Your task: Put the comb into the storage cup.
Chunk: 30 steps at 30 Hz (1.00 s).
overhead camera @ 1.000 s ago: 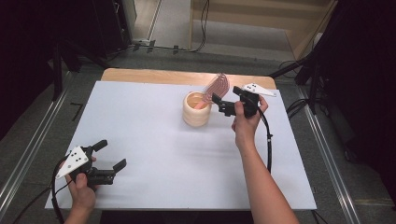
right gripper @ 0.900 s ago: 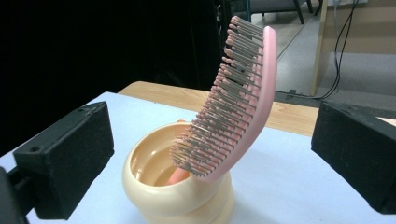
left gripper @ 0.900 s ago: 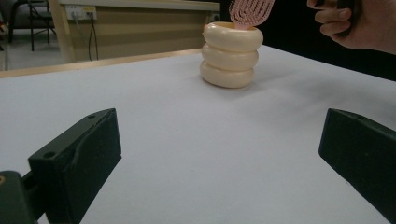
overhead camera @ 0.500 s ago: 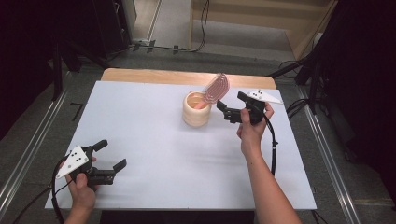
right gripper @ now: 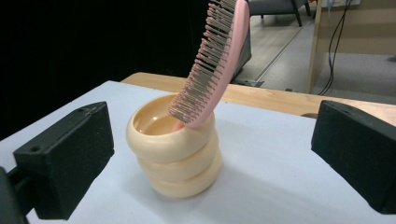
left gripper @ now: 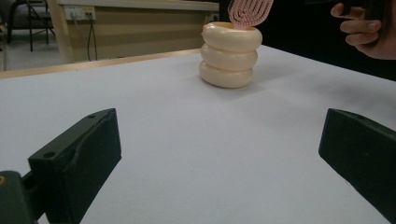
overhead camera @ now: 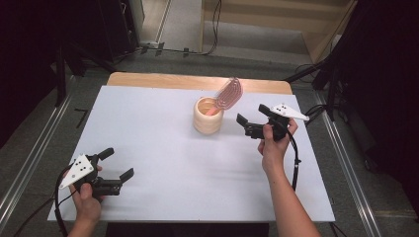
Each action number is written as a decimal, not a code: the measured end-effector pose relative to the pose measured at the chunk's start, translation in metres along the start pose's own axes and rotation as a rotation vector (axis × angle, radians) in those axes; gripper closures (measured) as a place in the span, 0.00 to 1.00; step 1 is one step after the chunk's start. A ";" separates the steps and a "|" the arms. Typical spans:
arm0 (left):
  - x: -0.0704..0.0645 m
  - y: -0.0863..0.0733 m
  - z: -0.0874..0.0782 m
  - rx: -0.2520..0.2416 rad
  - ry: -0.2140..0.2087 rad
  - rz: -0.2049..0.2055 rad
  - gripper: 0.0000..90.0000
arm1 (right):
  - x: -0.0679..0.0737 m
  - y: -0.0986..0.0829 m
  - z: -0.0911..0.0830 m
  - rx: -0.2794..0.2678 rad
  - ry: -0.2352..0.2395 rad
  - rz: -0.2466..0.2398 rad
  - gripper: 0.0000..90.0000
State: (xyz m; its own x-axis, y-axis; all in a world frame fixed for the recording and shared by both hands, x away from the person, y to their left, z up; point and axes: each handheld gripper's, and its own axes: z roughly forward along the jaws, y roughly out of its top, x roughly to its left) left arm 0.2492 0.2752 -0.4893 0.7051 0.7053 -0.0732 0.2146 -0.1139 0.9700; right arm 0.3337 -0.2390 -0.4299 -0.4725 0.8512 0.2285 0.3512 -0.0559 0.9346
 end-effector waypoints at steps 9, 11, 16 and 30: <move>-0.001 0.000 0.000 0.002 0.000 0.002 0.00 | -0.006 -0.010 -0.022 -0.015 -0.009 -0.006 0.00; -0.001 0.000 0.000 0.001 -0.001 0.003 0.00 | -0.009 -0.013 -0.027 -0.019 -0.009 -0.008 0.00; -0.001 0.000 0.000 0.001 -0.001 0.002 0.00 | -0.012 -0.022 -0.037 -0.013 -0.016 0.001 0.00; -0.001 0.000 0.000 0.002 0.000 0.005 0.00 | -0.026 -0.046 -0.069 -0.031 -0.035 0.013 0.00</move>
State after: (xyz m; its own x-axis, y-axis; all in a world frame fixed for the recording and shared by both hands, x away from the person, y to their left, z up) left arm 0.2488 0.2747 -0.4894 0.7062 0.7047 -0.0681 0.2123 -0.1191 0.9699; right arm 0.2739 -0.2949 -0.4600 -0.4393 0.8680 0.2314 0.3319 -0.0826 0.9397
